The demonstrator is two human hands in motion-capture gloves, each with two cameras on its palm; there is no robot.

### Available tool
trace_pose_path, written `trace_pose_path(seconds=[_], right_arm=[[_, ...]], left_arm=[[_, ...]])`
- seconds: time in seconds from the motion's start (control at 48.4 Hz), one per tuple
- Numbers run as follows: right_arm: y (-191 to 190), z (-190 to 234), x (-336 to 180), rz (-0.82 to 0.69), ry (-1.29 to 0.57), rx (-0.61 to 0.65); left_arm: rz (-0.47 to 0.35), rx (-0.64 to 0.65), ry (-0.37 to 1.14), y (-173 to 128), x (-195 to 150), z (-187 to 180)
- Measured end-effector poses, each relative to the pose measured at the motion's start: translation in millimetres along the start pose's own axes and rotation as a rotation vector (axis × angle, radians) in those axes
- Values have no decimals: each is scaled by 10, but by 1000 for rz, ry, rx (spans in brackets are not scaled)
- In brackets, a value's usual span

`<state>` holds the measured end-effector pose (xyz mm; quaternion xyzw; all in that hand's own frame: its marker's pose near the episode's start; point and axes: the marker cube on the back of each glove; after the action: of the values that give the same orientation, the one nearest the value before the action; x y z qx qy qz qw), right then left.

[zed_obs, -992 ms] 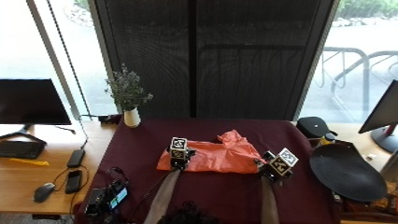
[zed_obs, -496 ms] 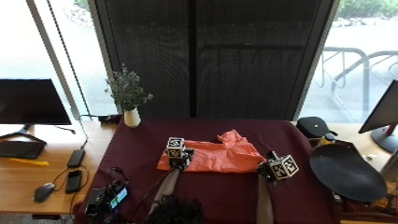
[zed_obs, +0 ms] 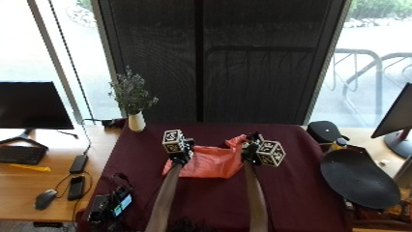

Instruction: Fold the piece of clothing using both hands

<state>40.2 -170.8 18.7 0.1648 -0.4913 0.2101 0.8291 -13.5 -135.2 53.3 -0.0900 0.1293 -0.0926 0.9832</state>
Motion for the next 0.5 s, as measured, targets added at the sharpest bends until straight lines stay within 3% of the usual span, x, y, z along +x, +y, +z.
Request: trace_pose_path(seconds=[0.083, 0.186, 0.289, 0.413, 0.496], right_arm=[[263, 222, -426, -70, 84, -17], [572, 701, -859, -246, -24, -116], [836, 1245, -925, -321, -27, -171], [1241, 1859, -731, -238, 7, -347], [1389, 2127, -568, -232, 73, -394]], left_arm=[[-4, 157, -71, 14, -151, -535], [-26, 280, -65, 122, -308, -1044], [-29, 340, -17, -3, -570, -1164], [-20, 367, 30, -57, -821, -1110], [-21, 337, 18, 126, -819, -1132]])
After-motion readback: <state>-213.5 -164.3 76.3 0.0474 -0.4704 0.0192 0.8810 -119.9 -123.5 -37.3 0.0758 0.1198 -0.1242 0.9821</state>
